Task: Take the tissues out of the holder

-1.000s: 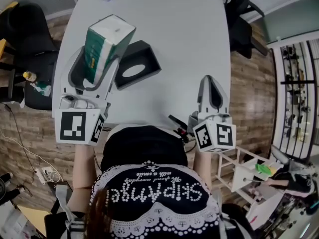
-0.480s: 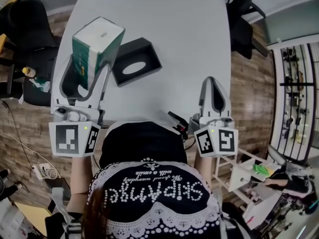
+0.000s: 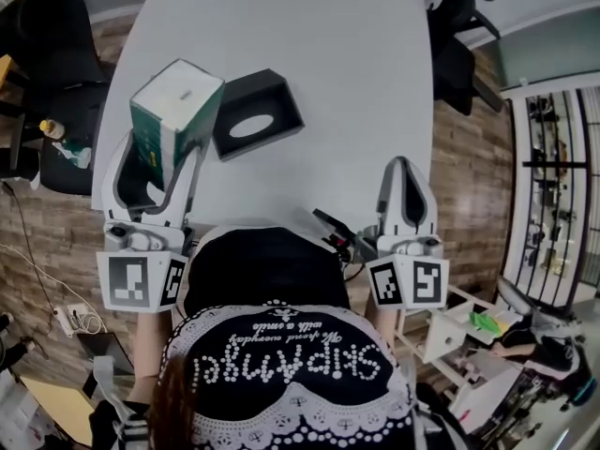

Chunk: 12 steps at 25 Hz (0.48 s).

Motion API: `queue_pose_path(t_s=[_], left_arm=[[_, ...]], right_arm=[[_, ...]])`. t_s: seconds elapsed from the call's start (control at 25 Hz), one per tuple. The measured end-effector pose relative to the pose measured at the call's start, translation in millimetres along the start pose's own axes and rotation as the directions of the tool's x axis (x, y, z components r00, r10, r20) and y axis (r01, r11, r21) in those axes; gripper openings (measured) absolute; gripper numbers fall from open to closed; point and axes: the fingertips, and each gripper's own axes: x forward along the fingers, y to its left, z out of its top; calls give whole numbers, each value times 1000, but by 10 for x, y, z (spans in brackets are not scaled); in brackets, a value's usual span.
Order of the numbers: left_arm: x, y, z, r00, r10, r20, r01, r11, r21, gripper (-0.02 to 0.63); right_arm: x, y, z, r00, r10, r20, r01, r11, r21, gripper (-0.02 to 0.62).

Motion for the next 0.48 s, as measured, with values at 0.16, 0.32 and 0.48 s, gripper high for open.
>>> queue_pose_path(t_s=[0.16,0.32,0.48], left_arm=[[-57,-33,-81,1000,3,-21,-3,1000,-14,348],[-100,-52,-103,1000,3,-19,-3,1000,-23,348],[-148,-54,-137,1000,3,-23,-4,999,-38,348]], right_arm=[[-29,26,-38,1000,5,-10,-5,1000,3,35],[-68,31,-53,1000,4,-12,-4,1000,2,35],[-113,27,-69,1000,-3,-13,3,1000,1,35]])
